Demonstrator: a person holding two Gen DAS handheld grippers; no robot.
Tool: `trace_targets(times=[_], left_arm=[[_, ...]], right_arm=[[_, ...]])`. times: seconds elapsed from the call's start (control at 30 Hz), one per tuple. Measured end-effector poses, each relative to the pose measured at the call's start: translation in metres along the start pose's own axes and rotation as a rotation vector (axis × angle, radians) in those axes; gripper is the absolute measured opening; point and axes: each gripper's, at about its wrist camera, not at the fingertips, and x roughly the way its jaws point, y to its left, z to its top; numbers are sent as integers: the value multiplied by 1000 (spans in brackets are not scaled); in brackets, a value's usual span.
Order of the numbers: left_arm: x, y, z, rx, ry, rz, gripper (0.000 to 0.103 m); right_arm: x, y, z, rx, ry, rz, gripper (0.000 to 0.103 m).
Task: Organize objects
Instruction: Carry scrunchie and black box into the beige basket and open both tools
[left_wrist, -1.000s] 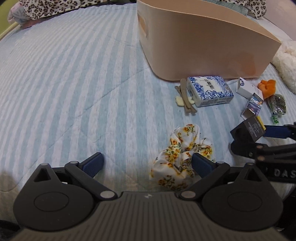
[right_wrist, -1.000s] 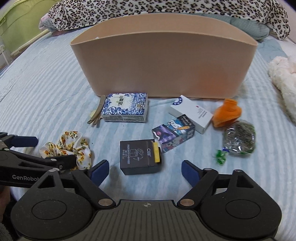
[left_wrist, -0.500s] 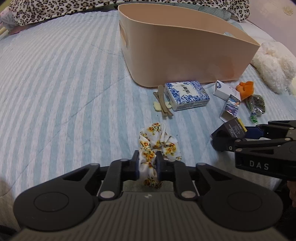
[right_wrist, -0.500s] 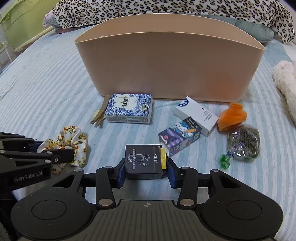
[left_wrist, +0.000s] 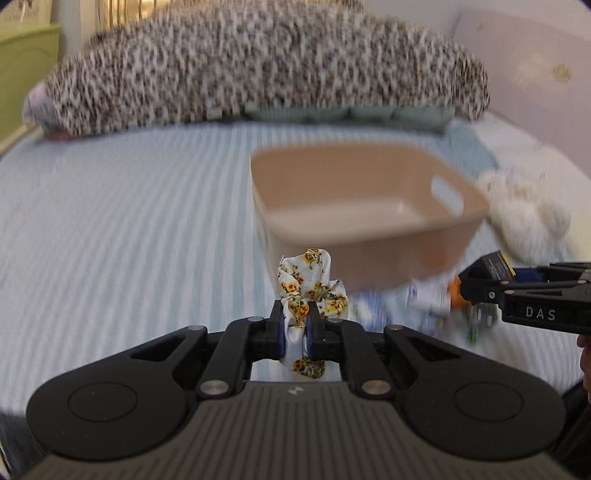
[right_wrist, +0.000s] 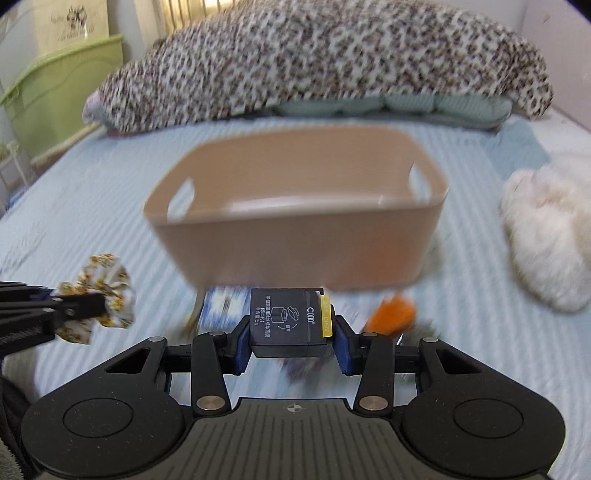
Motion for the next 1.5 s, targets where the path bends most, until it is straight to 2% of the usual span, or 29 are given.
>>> trace_targets(times=[0.17,0.3,0.5,0.67,0.8,0.9,0.97,1.0,1.03,1.1,1.23,1.27,1.33,1.43,1.5], left_arm=[[9,-9,44,27,-78,28,12],[37,-21,75,58,-100,57,12],[100,-31,100,71,-23,69,12],[151,-36,91,73,87,86,12],[169,-40,79,87,147,77,13],[167,-41,78,98,150,69,16],[159,-41,81,96,144,64,33],[152,-41,84,90,132,62,50],[145,-42,87,85,115,66,68],[127,-41,90,86,74,70,79],[94,-41,91,105,41,86,83],[86,-40,90,102,32,87,85],[70,-36,87,90,16,87,91],[51,-31,80,74,9,86,93],[44,-27,74,62,21,82,94]], right_arm=[[-5,-16,39,24,-86,-4,41],[3,-26,70,19,-127,-21,41],[44,-36,105,14,-104,-43,41],[85,-41,113,2,-19,-65,41],[106,-41,107,-29,48,-79,41],[115,-41,101,-32,85,-77,41],[114,-41,99,-34,85,-78,41],[111,-40,99,-33,82,-78,43],[107,-40,100,-28,76,-76,51],[94,-41,102,-18,46,-66,55],[59,-40,104,-14,-11,-61,76],[51,-40,103,-17,-18,-59,78],[36,-39,100,-29,-27,-60,87],[16,-40,89,-49,-31,-74,96],[7,-40,82,-55,-19,-85,98]])
